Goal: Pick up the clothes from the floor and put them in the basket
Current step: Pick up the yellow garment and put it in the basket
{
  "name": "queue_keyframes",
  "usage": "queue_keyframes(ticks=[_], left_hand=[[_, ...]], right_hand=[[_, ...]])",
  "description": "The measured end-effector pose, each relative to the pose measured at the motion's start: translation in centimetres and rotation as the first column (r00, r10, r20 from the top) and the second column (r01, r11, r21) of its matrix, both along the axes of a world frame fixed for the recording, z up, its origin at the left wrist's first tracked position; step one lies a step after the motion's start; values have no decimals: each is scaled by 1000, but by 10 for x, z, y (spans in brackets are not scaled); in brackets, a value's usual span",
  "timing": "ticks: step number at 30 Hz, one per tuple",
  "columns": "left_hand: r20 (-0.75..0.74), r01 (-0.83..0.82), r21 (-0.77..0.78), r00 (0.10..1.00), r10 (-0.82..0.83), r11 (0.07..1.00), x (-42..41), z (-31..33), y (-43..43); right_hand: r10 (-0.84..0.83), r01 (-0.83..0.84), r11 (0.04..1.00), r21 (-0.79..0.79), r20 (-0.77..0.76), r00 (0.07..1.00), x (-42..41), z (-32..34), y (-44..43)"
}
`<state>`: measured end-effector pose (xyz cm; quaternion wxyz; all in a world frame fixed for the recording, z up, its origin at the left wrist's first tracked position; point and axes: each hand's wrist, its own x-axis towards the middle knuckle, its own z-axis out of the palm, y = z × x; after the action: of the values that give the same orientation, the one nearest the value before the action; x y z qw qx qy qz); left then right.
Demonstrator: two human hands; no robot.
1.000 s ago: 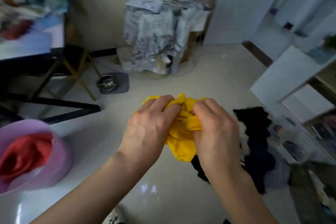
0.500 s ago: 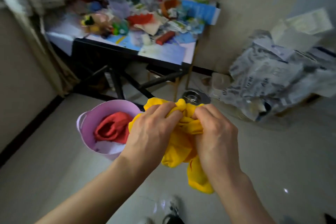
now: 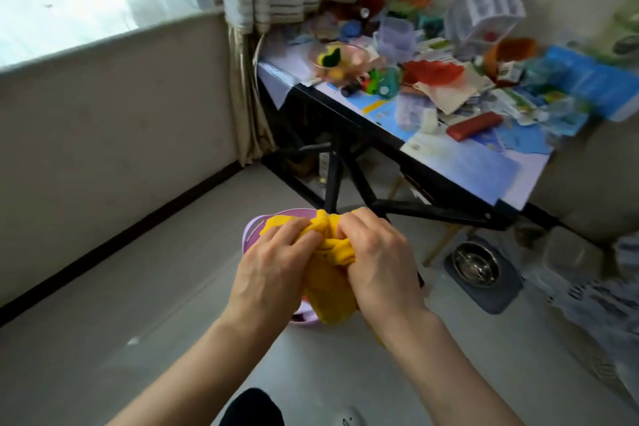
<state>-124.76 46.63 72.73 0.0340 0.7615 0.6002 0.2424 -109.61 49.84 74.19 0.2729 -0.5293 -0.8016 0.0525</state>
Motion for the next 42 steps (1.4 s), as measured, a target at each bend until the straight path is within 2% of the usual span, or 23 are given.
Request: queue_keyframes(ticks=[5,9,12,15,18,21,24,28,32,37,40,42], left_hand=[[41,-67,-142,996,74,988,-35,-51,47],[79,-18,-254,996,39,967,-72,-85,96],[108,46,-277,994,-16,960,-94,-101,126],[126,95,-290,990,-60,952,-112,-115,159],[150,108,-407,987,-50,907,-116,-126,182],[116,156,-498,987,-114,853,-116,-136,202],[53,246,-456,967,-250,855,-114,-138,220],[-106,268,-396,937,-334,878,-102,-129,233],[-186,398,-354,857,-481,846,-55,-105,227],[-238,618,-250,707,-666,745,35,-64,185],[-222,742,-224,592,-775,632,107,-38,127],[-205,786,-211,545,-813,580,140,-26,94]], right_hand=[[60,-54,995,-87,66,996,-44,-44,58],[40,-22,981,-195,89,995,-77,-81,104],[17,15,956,-294,107,994,-99,-100,129],[-26,82,907,-412,140,990,-117,-111,155],[-54,139,831,-538,170,984,-124,-117,173],[-85,196,751,-631,202,976,-123,-120,186],[-156,241,759,-605,190,969,-113,-116,192],[-261,327,798,-506,200,944,-89,-105,180],[-404,472,777,-417,246,881,-45,-82,140],[-633,684,664,-300,261,729,14,-50,56],[-780,821,512,-254,262,568,54,-39,-20],[-836,871,449,-201,250,489,72,-32,-61]])
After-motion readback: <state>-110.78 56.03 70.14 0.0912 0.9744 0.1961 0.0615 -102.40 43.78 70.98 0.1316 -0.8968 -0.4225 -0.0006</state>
